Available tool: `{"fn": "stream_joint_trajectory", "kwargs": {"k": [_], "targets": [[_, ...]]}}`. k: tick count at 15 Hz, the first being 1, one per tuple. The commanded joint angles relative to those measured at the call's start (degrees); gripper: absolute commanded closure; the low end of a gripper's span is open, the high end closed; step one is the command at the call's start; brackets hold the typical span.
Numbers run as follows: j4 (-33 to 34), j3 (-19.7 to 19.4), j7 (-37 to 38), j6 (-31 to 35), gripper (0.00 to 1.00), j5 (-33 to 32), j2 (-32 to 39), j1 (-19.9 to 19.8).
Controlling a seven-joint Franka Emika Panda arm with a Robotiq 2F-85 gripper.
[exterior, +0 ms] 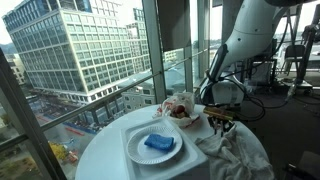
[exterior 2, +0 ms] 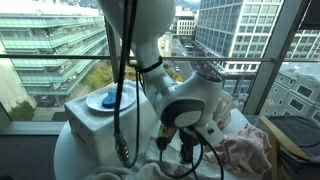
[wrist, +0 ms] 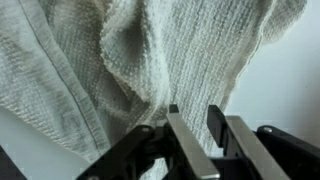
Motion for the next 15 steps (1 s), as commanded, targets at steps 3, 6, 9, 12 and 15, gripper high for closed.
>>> {"fn": "stream_joint_trajectory", "kwargs": {"k": [3,6,9,12,15], "targets": [[3.4,0.8,2.4,0.2,0.98,-3.6,3.9,-0.6],[4.3,0.8,2.7,0.6,0.96,-3.9,5.8,-0.4],[5.5,0.1,3.5,2.0,0.96,-4.0,6.4,-0.1],[7.8,-1.0,5.3,2.6,0.95,-4.9,8.0,0.4],[11.3,-1.7,7.8,2.1,0.97,-6.1,9.4,0.6]]}}
